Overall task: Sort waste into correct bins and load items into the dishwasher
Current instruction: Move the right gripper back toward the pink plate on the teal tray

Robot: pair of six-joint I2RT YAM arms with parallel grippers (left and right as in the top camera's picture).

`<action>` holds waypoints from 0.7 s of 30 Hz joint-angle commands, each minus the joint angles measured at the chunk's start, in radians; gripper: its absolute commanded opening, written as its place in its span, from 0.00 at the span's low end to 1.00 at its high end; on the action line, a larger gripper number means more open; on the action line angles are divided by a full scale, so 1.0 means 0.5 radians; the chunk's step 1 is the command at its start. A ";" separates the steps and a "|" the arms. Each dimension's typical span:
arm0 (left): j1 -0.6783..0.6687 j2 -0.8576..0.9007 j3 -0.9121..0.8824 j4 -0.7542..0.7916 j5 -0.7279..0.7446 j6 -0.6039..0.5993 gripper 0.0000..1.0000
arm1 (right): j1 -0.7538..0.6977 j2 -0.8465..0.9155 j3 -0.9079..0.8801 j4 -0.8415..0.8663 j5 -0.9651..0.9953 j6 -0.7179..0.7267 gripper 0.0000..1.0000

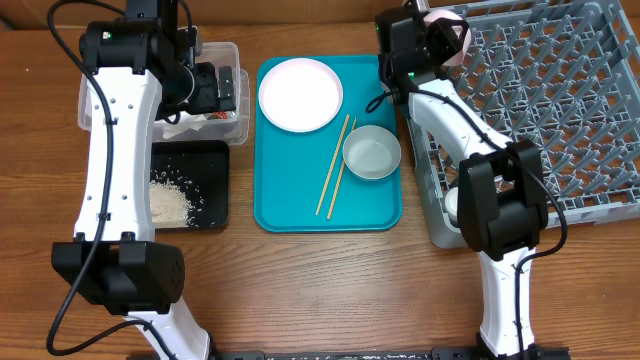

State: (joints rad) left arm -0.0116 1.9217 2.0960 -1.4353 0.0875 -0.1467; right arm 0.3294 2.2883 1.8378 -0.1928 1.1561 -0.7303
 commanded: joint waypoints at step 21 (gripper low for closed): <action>-0.007 -0.012 0.018 0.006 -0.020 0.039 1.00 | 0.280 -0.027 -0.003 -0.353 -0.089 0.685 0.95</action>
State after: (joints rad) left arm -0.0116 1.9217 2.0960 -1.4357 0.0849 -0.1467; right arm 0.4747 2.2883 1.8374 -0.3676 1.1133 -0.4679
